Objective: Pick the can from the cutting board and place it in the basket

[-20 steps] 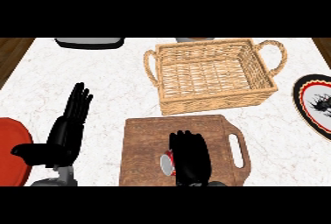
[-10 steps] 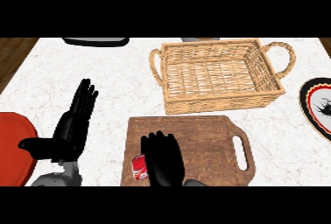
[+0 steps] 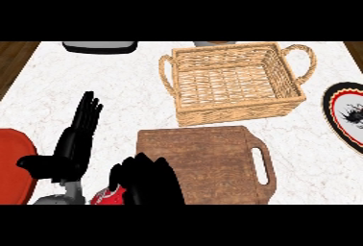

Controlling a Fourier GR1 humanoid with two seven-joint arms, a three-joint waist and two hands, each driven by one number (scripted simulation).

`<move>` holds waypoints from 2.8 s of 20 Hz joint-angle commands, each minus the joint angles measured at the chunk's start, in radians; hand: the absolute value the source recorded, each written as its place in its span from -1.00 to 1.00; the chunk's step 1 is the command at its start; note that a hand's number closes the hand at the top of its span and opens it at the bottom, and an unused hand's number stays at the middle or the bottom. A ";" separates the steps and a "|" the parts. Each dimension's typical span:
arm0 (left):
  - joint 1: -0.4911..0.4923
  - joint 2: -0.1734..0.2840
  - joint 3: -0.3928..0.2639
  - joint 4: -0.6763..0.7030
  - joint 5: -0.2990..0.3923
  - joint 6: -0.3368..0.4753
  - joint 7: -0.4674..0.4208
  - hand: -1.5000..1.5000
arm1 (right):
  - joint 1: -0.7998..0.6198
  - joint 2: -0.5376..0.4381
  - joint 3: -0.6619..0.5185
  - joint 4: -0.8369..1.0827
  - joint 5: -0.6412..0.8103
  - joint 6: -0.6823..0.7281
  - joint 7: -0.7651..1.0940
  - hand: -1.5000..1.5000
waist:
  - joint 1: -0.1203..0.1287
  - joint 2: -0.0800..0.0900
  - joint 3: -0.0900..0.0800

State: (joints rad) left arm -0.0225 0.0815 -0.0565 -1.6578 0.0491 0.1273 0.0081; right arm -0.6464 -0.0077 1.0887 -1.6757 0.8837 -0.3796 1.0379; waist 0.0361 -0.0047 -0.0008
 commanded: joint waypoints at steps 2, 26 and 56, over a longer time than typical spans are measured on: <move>-0.040 0.011 0.036 0.016 0.015 0.003 0.022 0.00 | -0.095 0.007 0.002 -0.181 0.011 -0.004 0.240 1.00 | -0.025 -0.003 -0.001; -0.022 0.018 0.060 -0.009 0.020 -0.014 0.022 0.00 | 0.002 -0.114 -0.531 -0.184 -0.008 0.344 0.016 1.00 | -0.039 0.005 0.001; -0.016 -0.015 0.075 -0.003 -0.018 -0.017 0.019 0.00 | 0.205 -0.078 -0.841 0.163 0.052 0.299 -0.501 1.00 | -0.036 0.004 0.001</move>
State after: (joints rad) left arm -0.0119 0.0641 -0.0071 -1.6961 0.0252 0.1097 0.0288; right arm -0.4668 -0.1024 0.2569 -1.4823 0.8972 -0.1069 0.5017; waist 0.0036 -0.0037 -0.0011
